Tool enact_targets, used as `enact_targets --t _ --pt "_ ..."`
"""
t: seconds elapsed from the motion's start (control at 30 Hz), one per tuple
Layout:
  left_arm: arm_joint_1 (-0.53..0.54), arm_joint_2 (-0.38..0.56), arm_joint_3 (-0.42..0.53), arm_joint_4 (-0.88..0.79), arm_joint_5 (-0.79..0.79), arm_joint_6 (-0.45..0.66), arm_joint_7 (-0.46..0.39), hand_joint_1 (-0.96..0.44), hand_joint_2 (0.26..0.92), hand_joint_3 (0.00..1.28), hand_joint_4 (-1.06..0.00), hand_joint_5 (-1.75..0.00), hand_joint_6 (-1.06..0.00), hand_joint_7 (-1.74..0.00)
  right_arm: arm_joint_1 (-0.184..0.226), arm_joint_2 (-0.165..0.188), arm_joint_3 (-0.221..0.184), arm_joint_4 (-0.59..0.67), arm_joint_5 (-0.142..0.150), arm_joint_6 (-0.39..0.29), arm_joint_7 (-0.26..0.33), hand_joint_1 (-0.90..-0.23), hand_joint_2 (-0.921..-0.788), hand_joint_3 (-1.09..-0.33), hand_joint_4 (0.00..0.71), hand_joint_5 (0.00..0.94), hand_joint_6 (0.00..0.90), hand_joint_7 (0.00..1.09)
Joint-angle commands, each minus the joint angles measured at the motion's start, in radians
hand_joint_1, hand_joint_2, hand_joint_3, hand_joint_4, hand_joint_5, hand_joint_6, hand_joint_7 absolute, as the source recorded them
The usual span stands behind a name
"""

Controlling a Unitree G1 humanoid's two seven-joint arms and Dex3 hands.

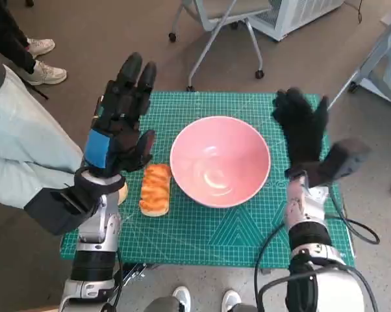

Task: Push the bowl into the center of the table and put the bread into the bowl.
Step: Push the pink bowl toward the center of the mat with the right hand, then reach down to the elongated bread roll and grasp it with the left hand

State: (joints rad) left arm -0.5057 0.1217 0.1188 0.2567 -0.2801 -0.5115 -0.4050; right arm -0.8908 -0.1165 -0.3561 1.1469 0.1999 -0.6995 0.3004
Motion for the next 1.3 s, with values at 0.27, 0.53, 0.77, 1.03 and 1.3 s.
enact_targets --t 0.27,0.53,0.77,1.03,1.3 --pt "-0.044 -0.023 -0.044 -0.018 -0.002 0.023 -0.025 -0.63 0.921 0.59 -0.06 0.00 0.00 -0.25 0.098 -0.040 0.091 -0.272 0.008 -0.151 0.111 -0.656 -0.921 -0.785 0.134 0.021 0.182 0.20" --pt "-0.075 -0.025 -0.078 -0.048 -0.007 0.054 -0.051 -0.60 0.921 0.61 -0.05 0.00 0.00 -0.23 0.203 -0.035 0.142 -0.563 0.068 -0.077 0.143 -0.633 -0.921 -0.757 0.169 0.029 0.187 0.23" --pt "-0.108 -0.019 -0.080 -0.046 -0.023 0.062 -0.085 -0.60 0.921 0.61 -0.05 0.00 0.00 -0.25 0.253 -0.032 0.189 -0.694 0.074 -0.016 0.141 -0.614 -0.921 -0.762 0.193 0.030 0.180 0.26" --pt "-0.135 -0.020 -0.080 -0.031 -0.022 0.051 -0.112 -0.60 0.921 0.61 -0.05 0.00 0.00 -0.28 0.268 -0.040 0.224 -0.723 0.052 0.022 0.135 -0.619 -0.921 -0.772 0.192 0.003 0.052 0.49" --pt "-0.135 -0.009 -0.078 -0.035 -0.001 0.040 -0.115 -0.61 0.921 0.61 -0.05 0.00 0.00 -0.29 0.285 -0.042 0.235 -0.744 0.035 0.043 0.119 -0.626 -0.921 -0.772 0.182 0.000 0.017 0.56"
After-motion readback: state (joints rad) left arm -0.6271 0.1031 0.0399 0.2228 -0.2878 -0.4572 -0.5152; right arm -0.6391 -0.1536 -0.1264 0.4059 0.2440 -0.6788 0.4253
